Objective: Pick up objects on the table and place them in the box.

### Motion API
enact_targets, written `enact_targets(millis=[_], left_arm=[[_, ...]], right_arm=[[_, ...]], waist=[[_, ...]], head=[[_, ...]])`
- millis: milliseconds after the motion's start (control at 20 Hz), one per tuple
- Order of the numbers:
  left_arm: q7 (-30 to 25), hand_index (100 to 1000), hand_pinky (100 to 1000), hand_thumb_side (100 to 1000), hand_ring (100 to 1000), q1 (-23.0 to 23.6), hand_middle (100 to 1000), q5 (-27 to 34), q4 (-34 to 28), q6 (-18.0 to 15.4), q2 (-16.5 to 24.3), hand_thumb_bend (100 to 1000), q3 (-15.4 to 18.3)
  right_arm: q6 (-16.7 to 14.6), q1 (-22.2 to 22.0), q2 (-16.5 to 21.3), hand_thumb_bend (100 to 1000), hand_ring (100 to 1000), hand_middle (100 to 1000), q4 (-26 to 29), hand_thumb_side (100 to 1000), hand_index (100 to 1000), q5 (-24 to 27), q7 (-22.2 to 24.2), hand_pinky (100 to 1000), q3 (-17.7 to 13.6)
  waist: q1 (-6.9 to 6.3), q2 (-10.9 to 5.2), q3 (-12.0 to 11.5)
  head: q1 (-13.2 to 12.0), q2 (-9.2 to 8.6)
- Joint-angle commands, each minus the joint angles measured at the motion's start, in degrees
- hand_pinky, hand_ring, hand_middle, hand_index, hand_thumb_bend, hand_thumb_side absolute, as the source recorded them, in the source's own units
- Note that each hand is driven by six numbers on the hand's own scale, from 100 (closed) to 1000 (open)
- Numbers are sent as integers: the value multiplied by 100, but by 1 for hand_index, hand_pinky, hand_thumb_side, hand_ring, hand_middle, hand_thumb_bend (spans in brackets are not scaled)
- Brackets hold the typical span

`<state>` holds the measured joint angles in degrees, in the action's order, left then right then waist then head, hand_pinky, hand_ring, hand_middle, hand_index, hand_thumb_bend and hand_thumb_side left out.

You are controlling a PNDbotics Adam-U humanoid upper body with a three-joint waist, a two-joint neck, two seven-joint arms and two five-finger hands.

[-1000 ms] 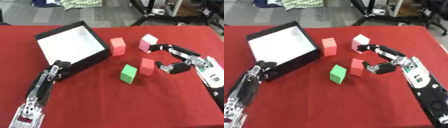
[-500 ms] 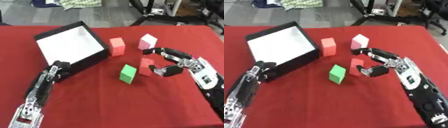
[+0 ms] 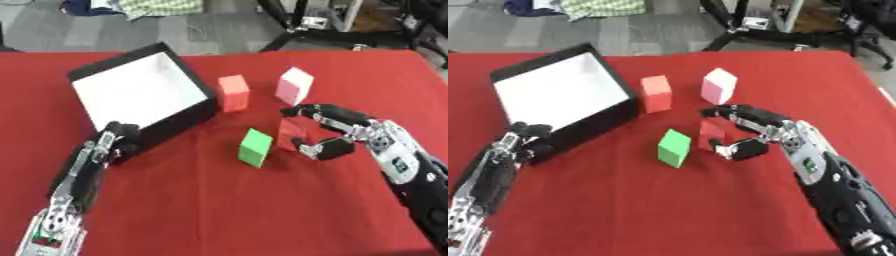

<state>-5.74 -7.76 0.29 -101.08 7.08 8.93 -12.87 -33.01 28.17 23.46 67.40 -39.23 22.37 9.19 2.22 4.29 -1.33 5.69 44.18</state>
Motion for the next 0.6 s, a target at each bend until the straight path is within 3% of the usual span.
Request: enact_targets(millis=[50,150,400,600], left_arm=[[-14,677,814,882,1000,-80,753,10,-118,-9,-13,100,-26],[-14,677,815,882,1000,-82,753,10,-120,-10,-15,100,-25],[-14,677,814,882,1000,-84,753,13,-119,-9,-17,100,-26],[-12,677,814,882,1000,-84,753,13,-120,-9,-17,100,-26]], right_arm=[[29,88,80,100,896,874,-47,427,993,-310,-206,987,-56],[41,96,78,100,898,878,-54,336,992,-483,-341,983,-69],[76,98,77,100,905,884,-57,270,991,-882,-664,980,-86],[106,94,46,100,903,886,-140,272,992,-1247,-870,975,-86]], waist=[[-75,-93,1],[-79,-93,0],[-82,-94,0],[-84,-91,1]], head=[[18,-7],[21,-7],[33,-7],[36,-7]])
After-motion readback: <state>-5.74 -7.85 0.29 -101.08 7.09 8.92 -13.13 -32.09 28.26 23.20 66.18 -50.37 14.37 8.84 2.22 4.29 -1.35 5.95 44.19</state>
